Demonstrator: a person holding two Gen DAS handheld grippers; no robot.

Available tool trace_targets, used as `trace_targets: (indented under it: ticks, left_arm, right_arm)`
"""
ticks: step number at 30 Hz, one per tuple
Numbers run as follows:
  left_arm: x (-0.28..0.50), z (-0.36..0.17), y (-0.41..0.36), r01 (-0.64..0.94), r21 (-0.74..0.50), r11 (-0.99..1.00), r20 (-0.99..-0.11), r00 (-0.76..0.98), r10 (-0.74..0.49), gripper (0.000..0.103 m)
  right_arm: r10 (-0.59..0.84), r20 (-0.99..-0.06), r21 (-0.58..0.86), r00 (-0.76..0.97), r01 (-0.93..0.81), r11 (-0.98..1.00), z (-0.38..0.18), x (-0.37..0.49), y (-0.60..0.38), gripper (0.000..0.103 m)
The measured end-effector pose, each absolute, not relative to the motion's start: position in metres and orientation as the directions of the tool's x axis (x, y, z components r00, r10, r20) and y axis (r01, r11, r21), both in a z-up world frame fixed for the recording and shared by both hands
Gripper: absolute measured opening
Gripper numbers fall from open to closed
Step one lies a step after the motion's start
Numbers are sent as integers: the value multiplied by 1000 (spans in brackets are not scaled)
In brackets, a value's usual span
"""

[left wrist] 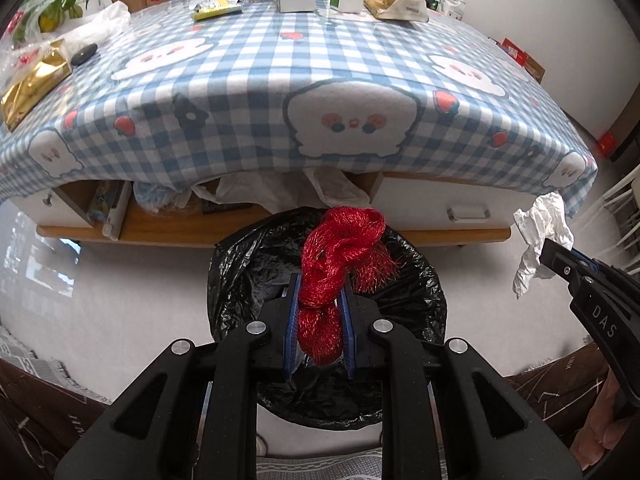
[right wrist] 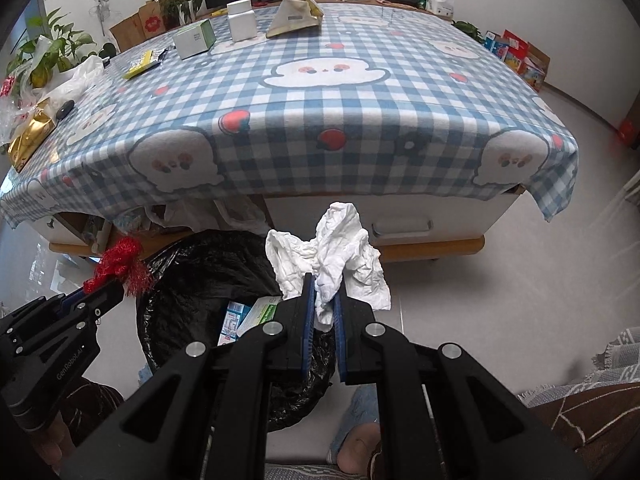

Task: Collect trash
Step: 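Lower the red mesh net into the bin and open the left tool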

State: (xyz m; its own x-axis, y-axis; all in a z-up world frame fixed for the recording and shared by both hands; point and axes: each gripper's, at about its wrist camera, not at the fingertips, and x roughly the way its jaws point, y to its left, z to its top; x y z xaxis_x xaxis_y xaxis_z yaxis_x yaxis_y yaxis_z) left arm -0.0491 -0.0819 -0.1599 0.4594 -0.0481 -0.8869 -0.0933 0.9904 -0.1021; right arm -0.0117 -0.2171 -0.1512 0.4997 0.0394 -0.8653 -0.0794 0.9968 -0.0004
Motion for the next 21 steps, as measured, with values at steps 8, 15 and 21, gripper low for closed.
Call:
trace_targets:
  ticks: [8,15,21]
  left_arm:
    - [-39,-180,-84,-87,-112,990,-893,446,-62,17]
    - [-27,-203,-91,-77,-117,990,-906,417,-75,17]
    - [-23,-211,-99,-63,-119,991,-910,405,-84,17]
  right_arm:
    - [11,-886,-18,463,-60,998,-180,-2,-223,8]
    - [-9,-905,-32,426,-46,998,-201,7,-224,8]
    - [-11,-906,-31,424,-41,999,-204,8,-227,8]
